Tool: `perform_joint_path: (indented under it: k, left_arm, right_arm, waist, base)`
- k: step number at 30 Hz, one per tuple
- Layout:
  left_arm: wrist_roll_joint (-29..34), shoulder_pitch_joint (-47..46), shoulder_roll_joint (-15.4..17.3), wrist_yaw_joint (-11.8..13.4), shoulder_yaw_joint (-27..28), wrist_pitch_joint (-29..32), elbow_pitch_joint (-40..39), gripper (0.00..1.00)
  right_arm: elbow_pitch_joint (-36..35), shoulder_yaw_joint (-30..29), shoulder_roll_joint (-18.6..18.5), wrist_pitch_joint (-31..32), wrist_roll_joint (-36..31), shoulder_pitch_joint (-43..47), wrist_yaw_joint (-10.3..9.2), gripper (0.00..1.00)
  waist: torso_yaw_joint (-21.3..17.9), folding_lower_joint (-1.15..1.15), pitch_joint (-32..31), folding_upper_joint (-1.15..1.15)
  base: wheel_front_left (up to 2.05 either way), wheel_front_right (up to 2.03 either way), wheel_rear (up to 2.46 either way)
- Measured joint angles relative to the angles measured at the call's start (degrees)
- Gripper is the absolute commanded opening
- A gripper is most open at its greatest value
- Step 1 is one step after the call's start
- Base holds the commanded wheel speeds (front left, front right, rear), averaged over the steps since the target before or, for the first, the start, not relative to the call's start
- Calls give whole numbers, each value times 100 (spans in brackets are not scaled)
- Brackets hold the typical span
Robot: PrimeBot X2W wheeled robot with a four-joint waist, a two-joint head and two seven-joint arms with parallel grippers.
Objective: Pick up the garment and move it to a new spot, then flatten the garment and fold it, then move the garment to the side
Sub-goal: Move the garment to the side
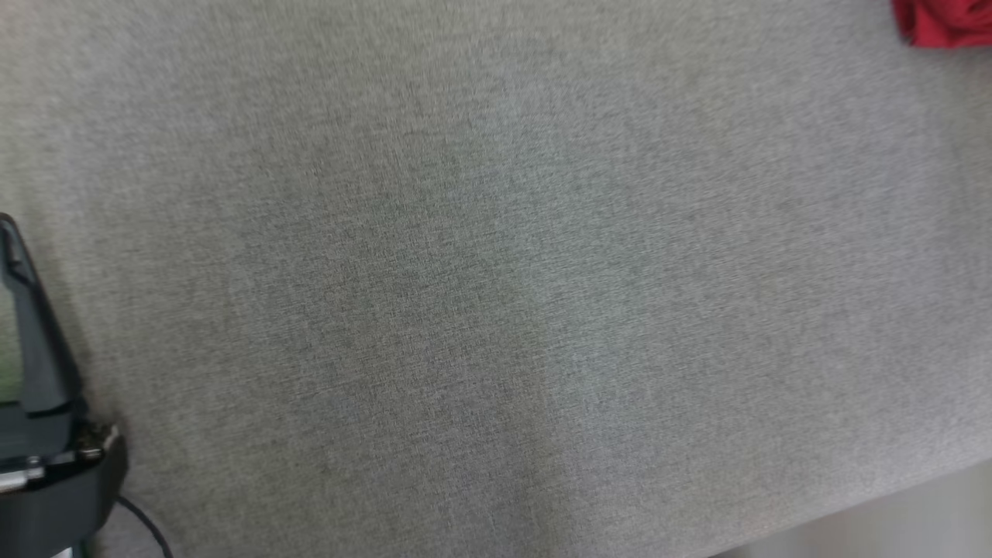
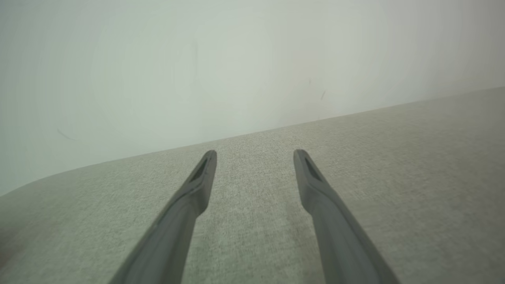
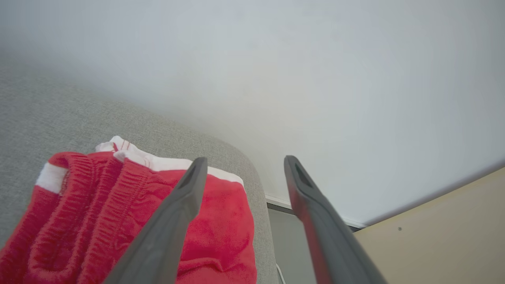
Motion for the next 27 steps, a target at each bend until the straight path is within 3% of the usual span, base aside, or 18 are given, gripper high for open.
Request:
perform_joint_path:
  k: [11,27]
  left_arm:
    - [-249,512,-359,-8,36,32,669,100]
    - [-276,1127,-651,-97,-170,32,1255,100]
  right_arm:
    - [-825,-544,805,-138,-203,790,0,100]
    - [-2184,-1960,2060,-151,-787,3536,0,100]
  waist:
    - [175,0,-976,0]
    - [738,-2,-2450,0]
  base:
    - [0,0,0]
    - [0,0,0]
